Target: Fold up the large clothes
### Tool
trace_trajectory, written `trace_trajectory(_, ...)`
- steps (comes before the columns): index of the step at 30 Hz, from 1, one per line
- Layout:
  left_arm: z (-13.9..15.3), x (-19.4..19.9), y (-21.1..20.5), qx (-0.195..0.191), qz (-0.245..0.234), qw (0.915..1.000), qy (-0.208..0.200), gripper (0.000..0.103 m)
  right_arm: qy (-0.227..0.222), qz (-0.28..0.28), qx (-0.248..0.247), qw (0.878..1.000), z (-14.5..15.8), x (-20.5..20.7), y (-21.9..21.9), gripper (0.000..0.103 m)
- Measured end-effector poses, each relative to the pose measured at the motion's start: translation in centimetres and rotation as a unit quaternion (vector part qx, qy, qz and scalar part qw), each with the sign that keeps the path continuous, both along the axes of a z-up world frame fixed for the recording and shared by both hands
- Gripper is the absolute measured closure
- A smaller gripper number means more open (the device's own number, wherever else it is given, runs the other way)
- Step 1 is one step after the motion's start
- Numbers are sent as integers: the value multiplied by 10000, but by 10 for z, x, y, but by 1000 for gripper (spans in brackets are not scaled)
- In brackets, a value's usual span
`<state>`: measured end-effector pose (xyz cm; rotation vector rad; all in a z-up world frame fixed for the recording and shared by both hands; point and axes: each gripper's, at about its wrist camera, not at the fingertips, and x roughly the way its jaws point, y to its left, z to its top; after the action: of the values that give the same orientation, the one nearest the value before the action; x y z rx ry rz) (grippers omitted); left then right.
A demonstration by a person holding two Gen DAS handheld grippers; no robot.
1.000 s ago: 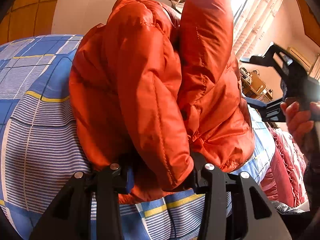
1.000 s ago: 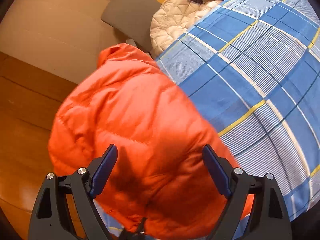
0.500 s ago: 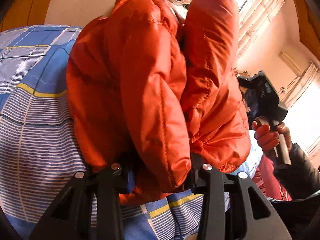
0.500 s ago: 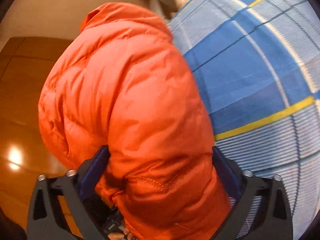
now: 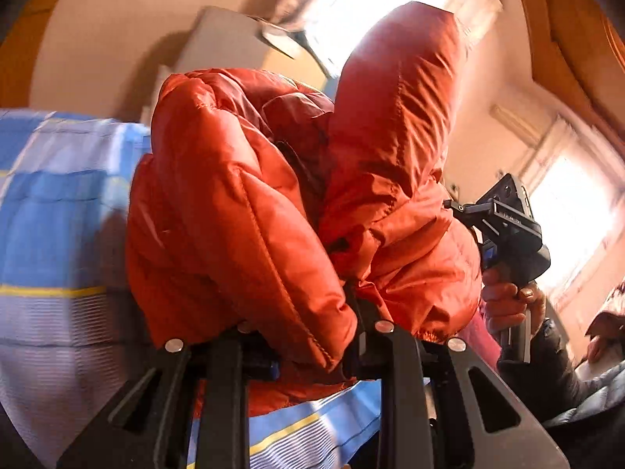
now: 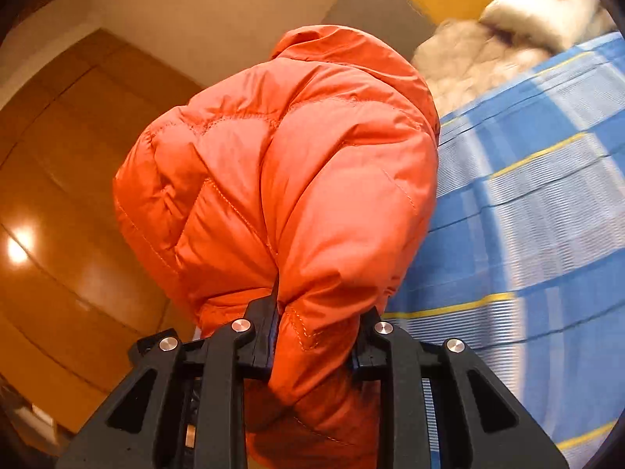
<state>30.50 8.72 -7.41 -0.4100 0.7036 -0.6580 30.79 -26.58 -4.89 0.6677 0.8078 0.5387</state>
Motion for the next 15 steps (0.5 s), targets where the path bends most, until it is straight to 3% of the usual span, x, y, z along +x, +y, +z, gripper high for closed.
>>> trace_trajectory(4,-39,32,-64,668,-160,9955,653,80,530,-517,-1052,9917,-23,3,-38,78)
trace_trajectory(7,-63,45,-80,710,-86,9933,910,80,1054,-747,-1384,9819,-66,12,-52,78)
trace_trajectory(11,-51,46,-89,1147,33,9904,767,80,1047,-966,-1146,9831,-74,11,-57,73)
trace_trajectory(15,-34,35,-83,1224,192,9908,536,69,819,-1208,-952,9847,-53,-8,-58,50)
